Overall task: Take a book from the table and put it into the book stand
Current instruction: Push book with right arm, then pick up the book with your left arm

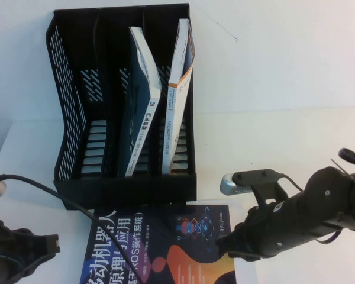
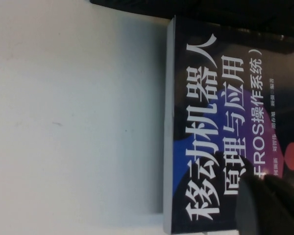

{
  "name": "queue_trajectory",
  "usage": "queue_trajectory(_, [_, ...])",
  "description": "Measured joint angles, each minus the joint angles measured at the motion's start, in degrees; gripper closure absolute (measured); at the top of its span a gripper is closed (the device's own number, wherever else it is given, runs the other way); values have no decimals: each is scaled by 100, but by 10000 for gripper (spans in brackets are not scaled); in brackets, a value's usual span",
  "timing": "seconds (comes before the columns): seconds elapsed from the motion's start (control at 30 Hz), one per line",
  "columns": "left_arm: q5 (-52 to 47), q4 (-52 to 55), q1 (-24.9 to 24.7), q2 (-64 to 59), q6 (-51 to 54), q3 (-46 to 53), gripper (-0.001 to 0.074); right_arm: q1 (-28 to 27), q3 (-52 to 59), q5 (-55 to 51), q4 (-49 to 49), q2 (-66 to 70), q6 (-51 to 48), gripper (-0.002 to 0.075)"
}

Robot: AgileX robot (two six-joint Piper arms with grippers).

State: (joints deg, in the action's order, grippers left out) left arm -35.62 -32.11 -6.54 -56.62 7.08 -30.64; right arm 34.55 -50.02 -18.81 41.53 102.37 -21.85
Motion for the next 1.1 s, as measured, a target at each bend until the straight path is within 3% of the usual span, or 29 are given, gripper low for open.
queue_trajectory(0.53, [-112,-305,121,-538,423,0,738,72,-336,-192,92,59,-373,721])
queue_trajectory(0.67, [-645,-1255,671,-809,1569,0,738,72,-336,-456,92,-247,-373,721])
queue_trajectory(0.9, [-2417,-3297,2254,-1376,3849,-42,738,-163,-336,-1110,-352,-1567,61,721])
queue_trajectory(1.1, [-2736,-3574,2451,-2286,4565,-57,738,-505,-336,-1770,-1648,-3219,1195,721])
